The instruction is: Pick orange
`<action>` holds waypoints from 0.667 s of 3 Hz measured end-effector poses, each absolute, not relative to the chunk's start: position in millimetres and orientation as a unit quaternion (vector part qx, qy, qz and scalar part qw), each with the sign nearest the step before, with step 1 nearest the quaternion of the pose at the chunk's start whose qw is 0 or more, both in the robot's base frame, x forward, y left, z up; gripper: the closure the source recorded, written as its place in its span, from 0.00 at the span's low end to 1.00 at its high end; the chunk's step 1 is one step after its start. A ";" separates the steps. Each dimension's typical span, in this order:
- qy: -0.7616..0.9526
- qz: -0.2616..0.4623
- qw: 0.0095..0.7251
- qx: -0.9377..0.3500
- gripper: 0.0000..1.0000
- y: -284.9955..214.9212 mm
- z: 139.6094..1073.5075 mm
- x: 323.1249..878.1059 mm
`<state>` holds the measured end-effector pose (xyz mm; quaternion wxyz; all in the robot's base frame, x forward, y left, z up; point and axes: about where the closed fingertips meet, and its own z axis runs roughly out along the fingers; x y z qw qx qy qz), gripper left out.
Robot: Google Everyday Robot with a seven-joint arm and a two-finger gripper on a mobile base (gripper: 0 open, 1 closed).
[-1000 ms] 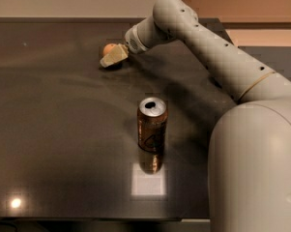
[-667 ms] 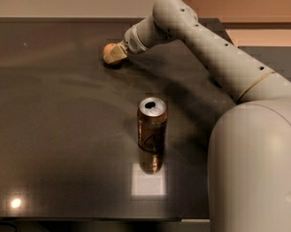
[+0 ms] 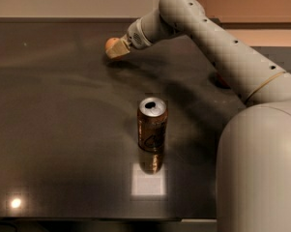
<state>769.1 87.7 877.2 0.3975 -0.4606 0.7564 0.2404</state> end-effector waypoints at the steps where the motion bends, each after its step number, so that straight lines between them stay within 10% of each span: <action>1: 0.745 0.248 0.406 -0.468 1.00 76.1 904.6 758.1; 2: 0.732 0.253 0.414 -0.478 1.00 62.9 932.9 746.2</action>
Offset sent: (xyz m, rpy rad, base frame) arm -0.0376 -0.0493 0.0983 0.0507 -0.0764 0.0737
